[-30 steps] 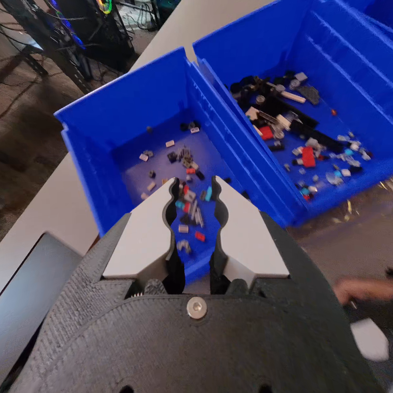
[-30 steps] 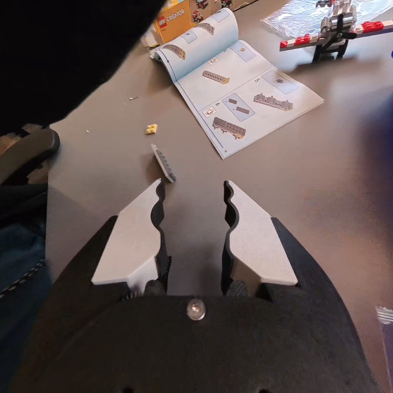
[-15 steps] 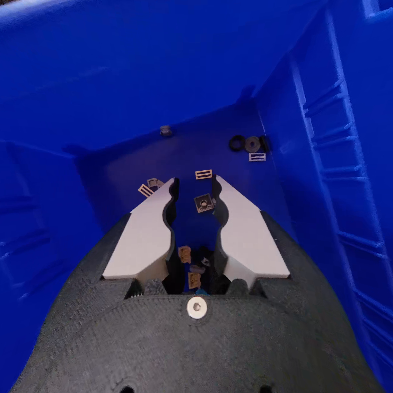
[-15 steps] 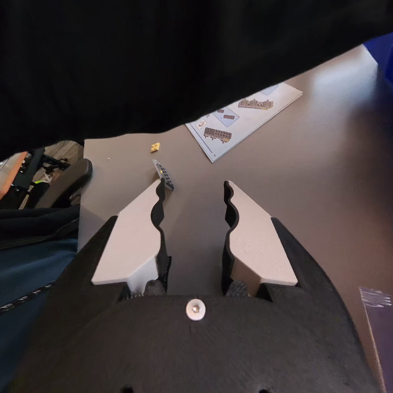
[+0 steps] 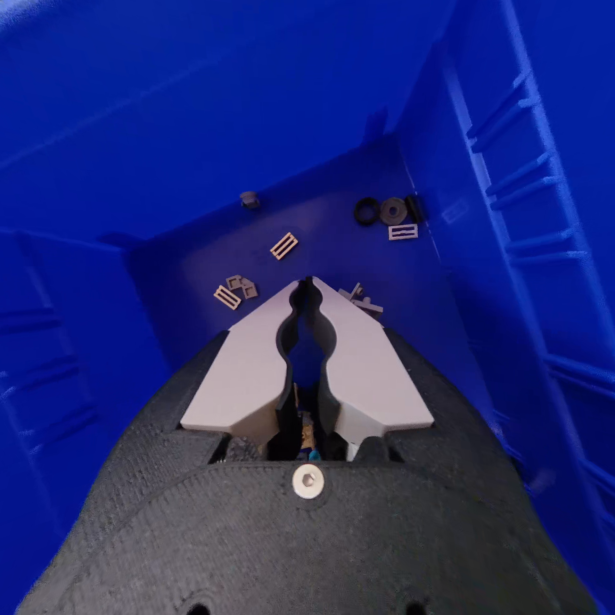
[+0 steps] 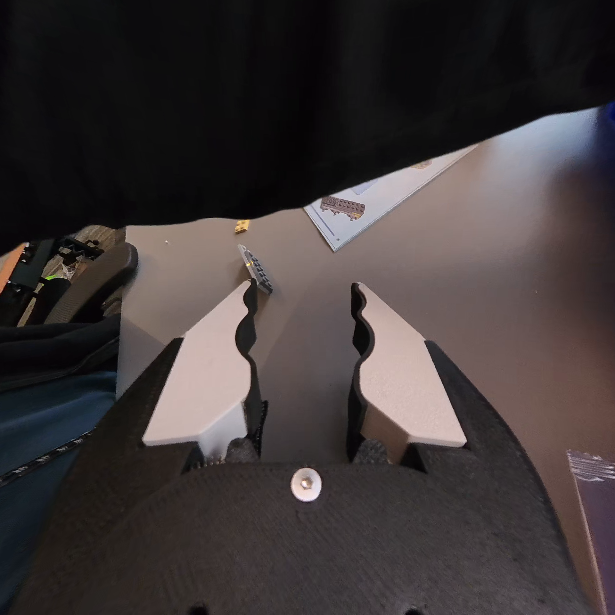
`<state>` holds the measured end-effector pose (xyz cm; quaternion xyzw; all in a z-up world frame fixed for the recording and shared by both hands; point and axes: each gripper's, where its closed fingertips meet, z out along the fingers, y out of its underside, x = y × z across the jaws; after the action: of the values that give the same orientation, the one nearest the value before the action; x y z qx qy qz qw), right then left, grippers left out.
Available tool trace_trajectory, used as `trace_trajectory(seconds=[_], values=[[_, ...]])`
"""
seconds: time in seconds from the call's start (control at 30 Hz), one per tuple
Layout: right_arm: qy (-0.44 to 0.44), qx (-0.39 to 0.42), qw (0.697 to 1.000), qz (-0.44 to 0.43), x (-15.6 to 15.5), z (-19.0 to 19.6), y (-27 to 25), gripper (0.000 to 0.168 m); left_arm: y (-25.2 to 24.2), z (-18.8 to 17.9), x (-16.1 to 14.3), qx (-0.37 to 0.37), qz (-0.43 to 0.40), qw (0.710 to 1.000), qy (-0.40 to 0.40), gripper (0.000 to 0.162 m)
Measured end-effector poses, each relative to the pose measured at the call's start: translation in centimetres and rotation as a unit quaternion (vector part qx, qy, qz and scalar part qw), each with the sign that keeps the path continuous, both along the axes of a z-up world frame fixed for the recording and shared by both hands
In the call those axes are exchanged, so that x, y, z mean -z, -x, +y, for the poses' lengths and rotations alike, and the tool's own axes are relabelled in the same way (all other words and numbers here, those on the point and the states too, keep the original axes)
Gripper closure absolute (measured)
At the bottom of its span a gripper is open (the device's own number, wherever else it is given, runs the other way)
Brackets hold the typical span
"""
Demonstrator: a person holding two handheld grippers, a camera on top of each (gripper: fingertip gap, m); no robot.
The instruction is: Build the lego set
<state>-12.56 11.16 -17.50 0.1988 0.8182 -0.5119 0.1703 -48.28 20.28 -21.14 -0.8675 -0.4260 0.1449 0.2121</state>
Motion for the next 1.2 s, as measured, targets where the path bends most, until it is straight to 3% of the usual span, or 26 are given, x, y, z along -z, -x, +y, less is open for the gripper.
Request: trace_trajectory(seconds=[0.13, 0.23, 0.3, 0.4, 0.5, 0.63, 0.73, 0.8, 0.93, 1.2], values=[[0.005, -0.002, 1.0, -0.006, -0.2, -0.1, -0.2, 0.111, 0.2, -0.3, -1.7, -0.007, 0.027, 0.999, -0.025, 0.161], [0.006, -0.008, 1.0, -0.006, -0.3, -0.4, -0.6, 0.11, 1.2, 0.2, -2.7, 0.015, 0.054, 0.998, -0.038, 0.148], [0.005, -0.013, 1.0, -0.006, -0.2, -0.5, -0.9, 0.11, 1.6, 0.5, -2.2, 0.04, 0.039, 0.998, -0.027, 0.132], [0.003, -0.02, 1.0, -0.008, -0.2, -0.5, -1.2, 0.11, 2.0, 0.3, -0.6, 0.056, 0.01, 0.998, 0.003, 0.125], [0.01, -0.02, 1.0, -0.015, -0.4, -0.5, -1.2, 0.11, 2.3, 0.1, 0.1, 0.069, 0.005, 0.997, 0.022, 0.126], [0.029, -0.018, 0.999, -0.036, -0.9, -0.4, -1.1, 0.11, 2.0, 0.2, 0.3, 0.062, -0.023, 0.998, -0.013, 0.134], [0.035, -0.021, 0.998, -0.047, -1.0, -0.4, -1.2, 0.11, 2.1, -0.5, 0.3, 0.04, -0.029, 0.999, -0.016, 0.156], [0.034, -0.023, 0.998, -0.046, -0.9, -0.4, -1.2, 0.11, 2.2, -0.7, 0.3, 0.037, -0.031, 0.999, -0.016, 0.161], [0.03, -0.024, 0.998, -0.046, -0.8, -0.4, -1.2, 0.109, 2.1, -0.8, 0.2, 0.032, -0.03, 0.999, -0.024, 0.16], [0.036, -0.027, 0.998, -0.052, -0.9, -0.4, -1.4, 0.109, 4.0, -0.5, -0.3, 0.007, 0.0, 0.999, -0.051, 0.138]])
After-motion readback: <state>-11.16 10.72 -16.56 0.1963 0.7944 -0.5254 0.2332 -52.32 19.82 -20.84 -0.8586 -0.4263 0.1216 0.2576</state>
